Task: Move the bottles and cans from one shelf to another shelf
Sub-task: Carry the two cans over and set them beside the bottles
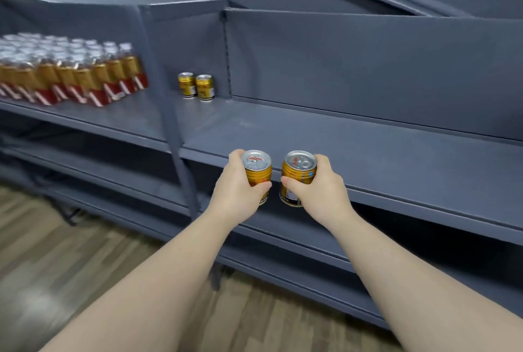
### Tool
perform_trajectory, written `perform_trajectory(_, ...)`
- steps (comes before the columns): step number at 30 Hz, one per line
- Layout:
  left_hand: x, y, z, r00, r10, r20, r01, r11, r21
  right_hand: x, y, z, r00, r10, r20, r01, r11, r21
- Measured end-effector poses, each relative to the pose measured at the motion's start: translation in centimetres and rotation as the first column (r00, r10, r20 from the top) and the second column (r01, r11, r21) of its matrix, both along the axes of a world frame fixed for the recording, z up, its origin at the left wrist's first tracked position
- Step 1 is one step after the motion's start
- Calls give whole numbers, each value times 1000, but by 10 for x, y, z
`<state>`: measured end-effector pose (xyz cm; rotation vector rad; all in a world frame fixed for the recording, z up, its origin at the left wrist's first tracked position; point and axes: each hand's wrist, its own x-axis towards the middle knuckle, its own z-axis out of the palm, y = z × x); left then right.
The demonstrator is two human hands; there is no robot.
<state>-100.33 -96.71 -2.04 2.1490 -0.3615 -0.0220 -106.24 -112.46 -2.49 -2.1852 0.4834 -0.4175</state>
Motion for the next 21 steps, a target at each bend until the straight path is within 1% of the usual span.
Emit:
perform_trajectory(4,29,73,0,998,61,11,-61,998,5,34,69,-1,997,77,-9,-77,997,18)
perform_trajectory(10,71,168,-7,991,132,-3,-132,991,-1,85,161,-2,989,146,-16,-145,988,43)
perform_trajectory(18,120,250,-18,962,271,6,-272,962,13,155,243,-5,959,282,-36,-281,959,30)
perform_trajectory(21,145,271,-22,945,326,-17,-326,945,12,187,263,-8,939,341,-38,-340,940,24)
